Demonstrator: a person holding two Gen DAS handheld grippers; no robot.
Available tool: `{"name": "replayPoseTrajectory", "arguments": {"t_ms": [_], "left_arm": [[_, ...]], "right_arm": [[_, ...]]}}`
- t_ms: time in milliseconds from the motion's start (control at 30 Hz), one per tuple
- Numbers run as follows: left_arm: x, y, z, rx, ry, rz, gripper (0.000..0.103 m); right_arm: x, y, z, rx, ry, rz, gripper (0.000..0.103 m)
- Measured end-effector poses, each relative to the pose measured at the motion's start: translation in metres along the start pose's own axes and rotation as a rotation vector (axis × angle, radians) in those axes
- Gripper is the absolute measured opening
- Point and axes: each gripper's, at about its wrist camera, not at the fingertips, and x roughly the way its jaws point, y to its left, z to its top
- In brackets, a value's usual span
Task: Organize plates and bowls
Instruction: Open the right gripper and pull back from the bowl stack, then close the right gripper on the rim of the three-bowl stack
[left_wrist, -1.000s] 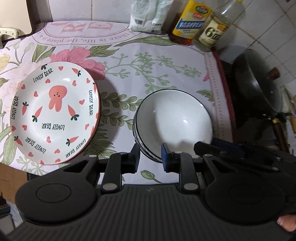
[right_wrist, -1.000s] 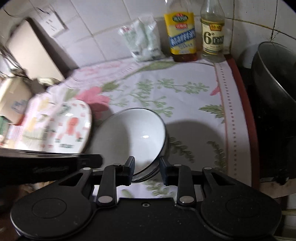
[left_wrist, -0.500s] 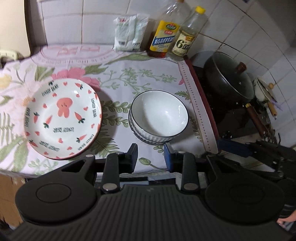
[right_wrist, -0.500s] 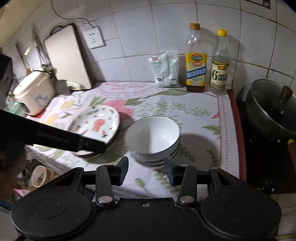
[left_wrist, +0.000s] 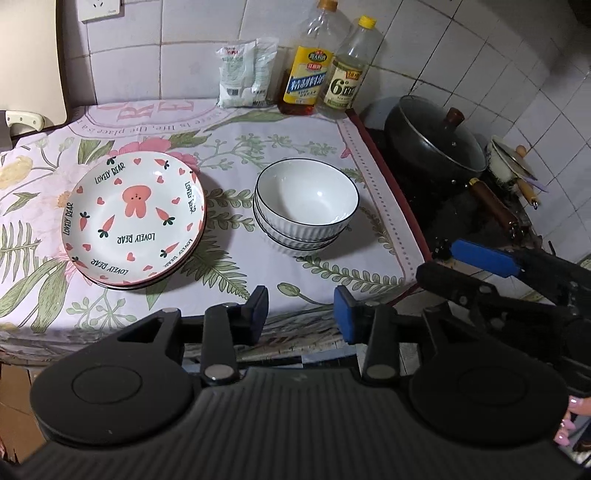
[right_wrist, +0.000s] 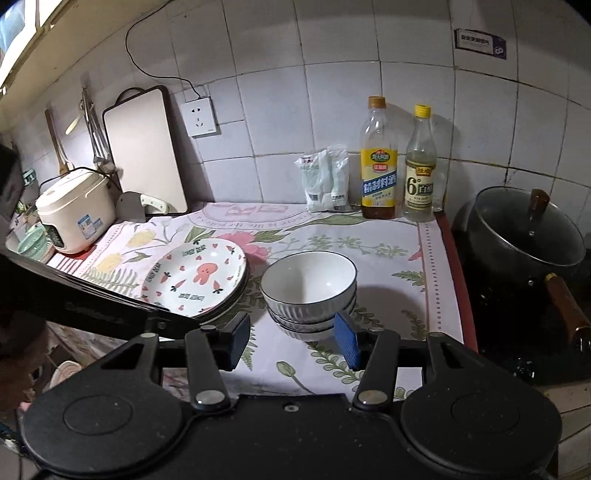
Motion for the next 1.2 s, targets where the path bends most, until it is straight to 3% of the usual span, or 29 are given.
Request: {"name": "replayPoseTrajectory", "arguments": {"t_ms": [200,367,500,600,767,1000,1200], "left_arm": [[-0.003,0.003,-0.011,0.032,-0.120,0.067,0.045],[0.010,0.016,-0.022,0.022,-0.184,0.018,0.050],[0.027,0.027,-0.031,-0.007,-0.207,-0.016,0.053],[0.041,0.035,-0.034,-0.048,-0.228,-0.051,0.056],[0.065,0.048,-0.032,-0.107,-0.250,-0.116,0.072],[0.097,0.062,-0.021,-0.195,-0.225,-0.147,0.075],[0.120,0.072,-0.003,-0.241,-0.168,-0.217,0.075]], "right_arm": [[0.005,0.010,-0.022,-0.107,-0.089,-0.048,0.069],[0.025,0.011,-0.045,-0.117,-0.137,-0.070,0.074],[0.048,0.014,-0.065,-0.123,-0.152,-0.063,0.093],[0.072,0.015,-0.078,-0.126,-0.136,-0.085,0.093],[0.104,0.012,-0.092,-0.132,-0.148,-0.092,0.094],[0.149,-0.005,-0.105,-0.069,-0.153,-0.130,0.095],[0.166,-0.012,-0.101,-0.071,-0.179,-0.119,0.096]]}}
